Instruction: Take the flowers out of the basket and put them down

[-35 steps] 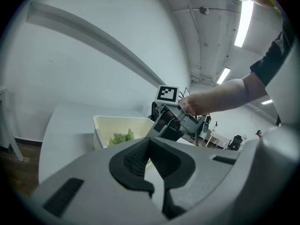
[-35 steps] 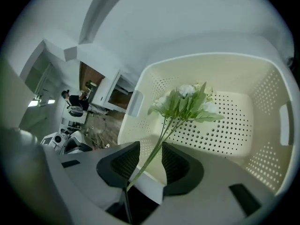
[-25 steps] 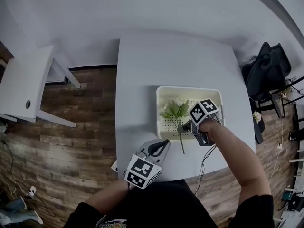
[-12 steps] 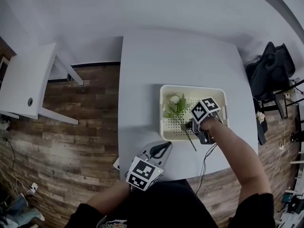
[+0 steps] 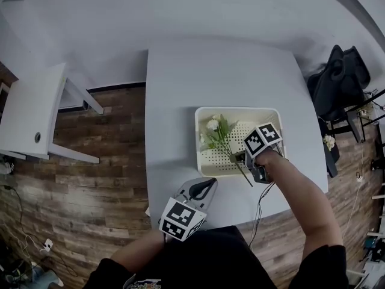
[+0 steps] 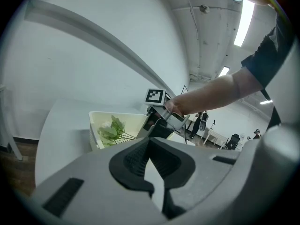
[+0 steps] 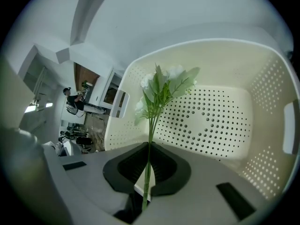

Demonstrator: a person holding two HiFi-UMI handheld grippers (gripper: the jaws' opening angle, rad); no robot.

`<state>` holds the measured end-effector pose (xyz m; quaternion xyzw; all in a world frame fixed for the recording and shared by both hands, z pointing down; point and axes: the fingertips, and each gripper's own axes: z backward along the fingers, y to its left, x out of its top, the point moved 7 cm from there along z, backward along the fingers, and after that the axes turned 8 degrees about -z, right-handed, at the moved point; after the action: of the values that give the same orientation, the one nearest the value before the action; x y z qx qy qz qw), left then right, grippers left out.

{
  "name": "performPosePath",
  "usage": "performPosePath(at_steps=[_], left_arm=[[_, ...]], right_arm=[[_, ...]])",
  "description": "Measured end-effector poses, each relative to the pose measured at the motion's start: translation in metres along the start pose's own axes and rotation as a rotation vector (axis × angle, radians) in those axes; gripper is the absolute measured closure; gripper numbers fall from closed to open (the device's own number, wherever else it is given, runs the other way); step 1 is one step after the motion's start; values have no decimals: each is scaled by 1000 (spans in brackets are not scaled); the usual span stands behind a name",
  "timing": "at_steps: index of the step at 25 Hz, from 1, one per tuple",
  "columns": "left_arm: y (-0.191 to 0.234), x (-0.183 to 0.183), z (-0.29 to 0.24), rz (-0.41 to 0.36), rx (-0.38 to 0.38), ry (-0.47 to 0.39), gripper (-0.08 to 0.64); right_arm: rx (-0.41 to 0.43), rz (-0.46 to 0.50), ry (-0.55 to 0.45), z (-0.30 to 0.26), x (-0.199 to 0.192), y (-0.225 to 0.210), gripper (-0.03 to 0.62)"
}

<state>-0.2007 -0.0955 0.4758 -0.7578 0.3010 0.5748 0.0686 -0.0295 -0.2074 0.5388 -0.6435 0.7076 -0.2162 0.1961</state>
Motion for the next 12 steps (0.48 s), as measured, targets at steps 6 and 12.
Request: performPosePath(at_steps=[6, 12], left_arm=[[-6, 0, -4, -13, -10, 8, 554], [-11, 6, -6, -26, -14, 9, 554]], right_arm=[[58, 6, -69, 15, -7, 2, 562], [134, 0, -190, 44, -12, 8, 563]])
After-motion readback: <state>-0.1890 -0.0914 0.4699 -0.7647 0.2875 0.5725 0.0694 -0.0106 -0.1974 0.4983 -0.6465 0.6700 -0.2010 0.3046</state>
